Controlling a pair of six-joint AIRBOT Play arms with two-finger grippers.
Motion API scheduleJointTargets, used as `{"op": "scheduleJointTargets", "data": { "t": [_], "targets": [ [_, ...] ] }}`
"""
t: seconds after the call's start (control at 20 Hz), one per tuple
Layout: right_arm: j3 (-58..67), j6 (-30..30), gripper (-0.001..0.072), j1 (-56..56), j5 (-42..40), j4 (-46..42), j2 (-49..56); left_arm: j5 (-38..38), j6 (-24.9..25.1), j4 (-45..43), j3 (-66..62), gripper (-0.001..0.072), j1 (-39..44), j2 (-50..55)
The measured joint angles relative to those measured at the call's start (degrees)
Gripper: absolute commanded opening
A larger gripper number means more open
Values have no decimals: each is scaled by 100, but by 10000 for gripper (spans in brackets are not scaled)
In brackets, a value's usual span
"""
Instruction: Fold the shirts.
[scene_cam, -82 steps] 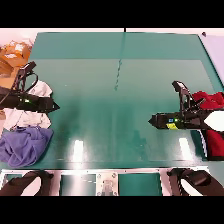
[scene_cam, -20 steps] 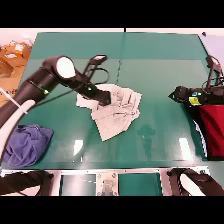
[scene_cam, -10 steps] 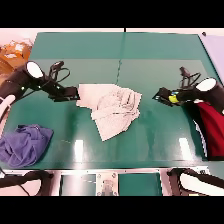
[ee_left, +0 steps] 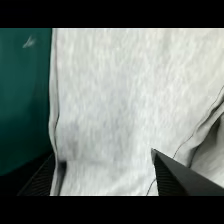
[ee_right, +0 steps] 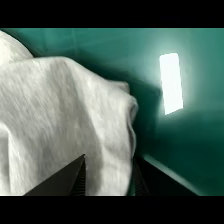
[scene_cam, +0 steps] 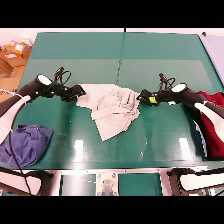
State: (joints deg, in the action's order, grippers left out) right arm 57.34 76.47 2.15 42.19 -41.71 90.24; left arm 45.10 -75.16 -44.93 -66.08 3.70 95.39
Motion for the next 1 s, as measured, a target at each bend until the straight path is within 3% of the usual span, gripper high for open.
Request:
{"op": "scheduleJointTargets", "data": {
  "t": [0.05,0.1,0.15,0.35,0.5,0.75,1.0],
  "targets": [
    [103,-20,75,74,-57,24,114,-109,81,195,2,408,13,76],
    [188,-26,13,131,-83,28,203,-199,190,308,13,88,31,162],
    [273,-35,12,175,-109,63,264,-210,284,407,26,22,44,234],
    [656,-59,10,55,212,-153,334,55,619,494,-83,18,-79,247],
    [1082,-52,10,-387,907,-680,114,507,302,-175,-192,18,-424,-271],
    [1755,55,10,-1126,1725,-1272,-752,1362,-501,-1773,-240,18,-901,-2063],
    [2874,48,11,-1316,2074,-1067,-1805,1091,-713,-1738,-380,19,-1014,-4415]
  ]
}}
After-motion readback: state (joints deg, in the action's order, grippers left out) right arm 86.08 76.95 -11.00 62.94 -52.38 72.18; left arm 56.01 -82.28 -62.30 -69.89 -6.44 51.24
